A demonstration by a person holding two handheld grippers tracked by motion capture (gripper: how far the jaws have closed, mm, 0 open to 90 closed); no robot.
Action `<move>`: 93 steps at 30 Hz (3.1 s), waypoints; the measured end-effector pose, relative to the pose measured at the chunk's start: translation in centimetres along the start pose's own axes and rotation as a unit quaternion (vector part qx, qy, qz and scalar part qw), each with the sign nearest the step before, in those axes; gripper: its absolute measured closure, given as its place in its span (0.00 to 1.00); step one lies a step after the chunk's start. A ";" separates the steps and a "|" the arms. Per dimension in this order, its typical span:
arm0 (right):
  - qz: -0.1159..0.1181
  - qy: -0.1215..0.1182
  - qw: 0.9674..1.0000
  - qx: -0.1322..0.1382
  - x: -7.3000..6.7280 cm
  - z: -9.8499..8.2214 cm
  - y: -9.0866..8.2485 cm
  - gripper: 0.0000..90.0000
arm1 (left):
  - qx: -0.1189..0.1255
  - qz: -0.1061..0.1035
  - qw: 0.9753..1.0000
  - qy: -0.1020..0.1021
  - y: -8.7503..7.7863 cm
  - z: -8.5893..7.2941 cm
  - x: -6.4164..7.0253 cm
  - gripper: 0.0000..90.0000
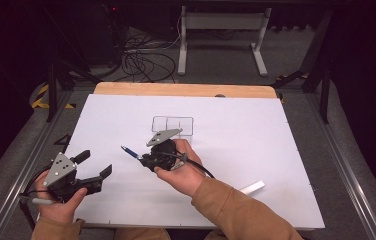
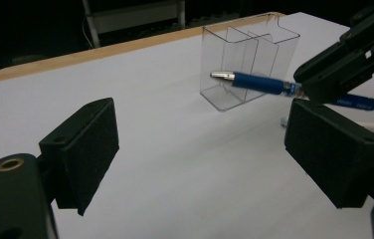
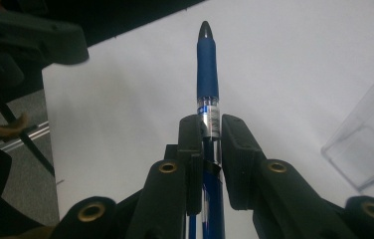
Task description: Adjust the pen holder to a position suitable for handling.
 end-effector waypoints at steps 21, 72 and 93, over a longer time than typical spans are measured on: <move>-0.018 -0.005 0.992 0.126 2.1 2.0 -2.5 0.90 | 0.000 -0.003 1.000 0.002 0.4 -0.2 0.0 0.16; -0.095 -0.007 0.972 0.214 9.3 4.3 2.2 0.89 | -0.008 -0.015 1.000 0.006 1.1 -0.4 0.4 0.16; -0.109 0.013 0.974 0.200 9.3 3.4 3.2 0.89 | -0.009 -0.016 1.000 0.008 1.1 -0.4 0.5 0.16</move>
Point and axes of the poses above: each handheld gripper's, and its own axes: y roughly forward along the jaws, z roughly out of its top, x roughly to its right, the point moved 1 cm from there along y, roughly forward along the jaws, and after that the axes turned 5 degrees about y, right-handed, at the moved point
